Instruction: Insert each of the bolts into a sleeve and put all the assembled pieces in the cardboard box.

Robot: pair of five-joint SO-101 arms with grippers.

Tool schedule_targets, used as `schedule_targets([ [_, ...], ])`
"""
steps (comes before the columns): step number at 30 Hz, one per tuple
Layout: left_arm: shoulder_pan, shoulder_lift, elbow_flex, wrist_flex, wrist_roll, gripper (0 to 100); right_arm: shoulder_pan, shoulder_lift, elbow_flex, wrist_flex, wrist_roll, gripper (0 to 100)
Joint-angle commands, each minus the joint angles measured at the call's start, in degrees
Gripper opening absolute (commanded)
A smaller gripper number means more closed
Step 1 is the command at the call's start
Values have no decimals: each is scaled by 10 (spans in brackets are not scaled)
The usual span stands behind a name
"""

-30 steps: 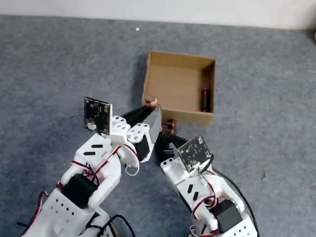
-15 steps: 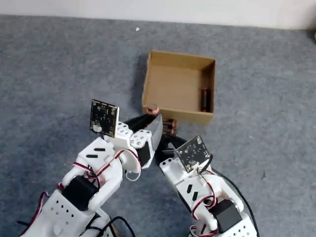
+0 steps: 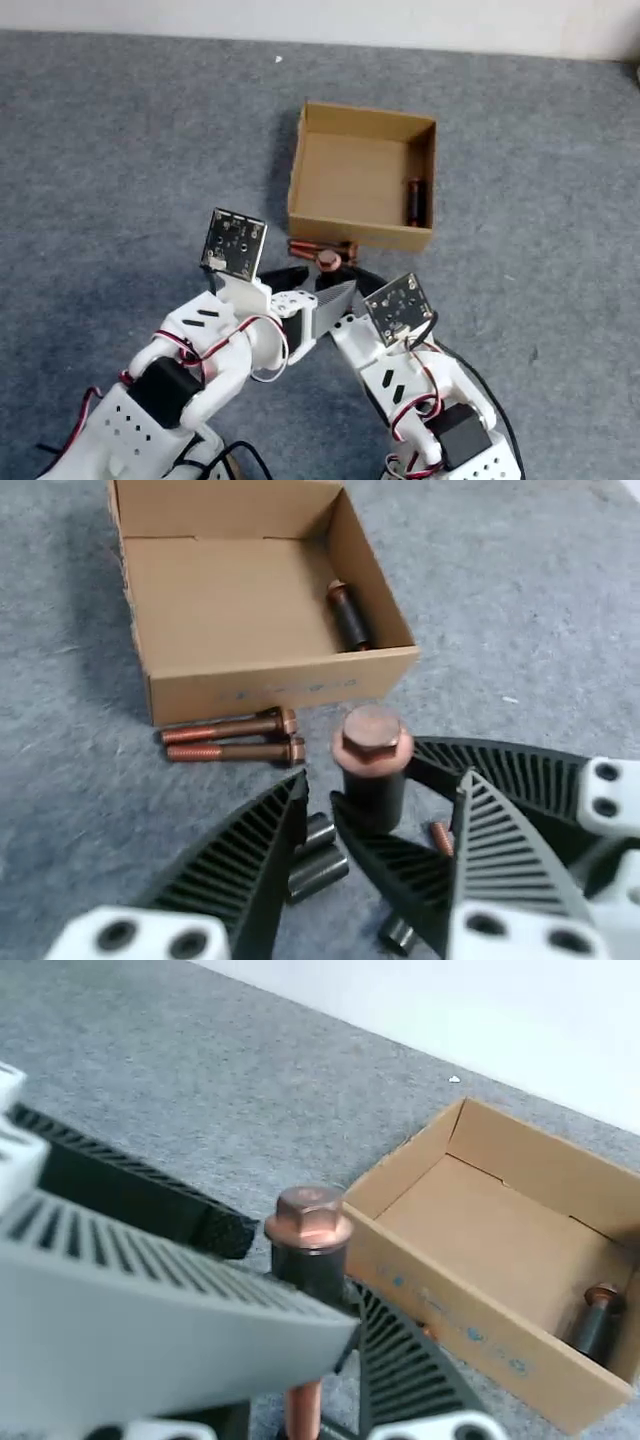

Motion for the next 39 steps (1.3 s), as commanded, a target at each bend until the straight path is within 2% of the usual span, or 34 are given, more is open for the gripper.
schedule_targets([
  [1, 7, -5, -64, 61, -10, 248, 12, -10, -37, -22, 2, 5],
  [4, 0, -5, -82, 98, -64, 245, 21, -10, -36, -20, 2, 5],
  [9, -84, -5, -82, 109, -133, 245, 75, -10, -36, -20, 2, 5],
  [16, -211, -5, -74, 109, -142, 239, 133, -10, 2, -18, -39, 5],
  [19, -247, -5, -53, 105, -142, 159, 148, -7, 12, -17, -41, 5],
  [22, -260, -5, -22, 92, -149, 51, 151, -7, 7, 13, -39, 5],
  [24, -260, -5, 5, 73, -188, 2, 151, -7, 6, 43, -39, 5],
  [28, -260, -5, 66, 35, -256, 13, 151, -5, -43, 80, -38, 5],
  [32, -260, -5, 115, -4, -286, 13, 148, 6, -72, 102, -37, 5],
  [39, -285, -5, 155, -29, -287, 13, 151, 218, -173, 71, -13, 5],
])
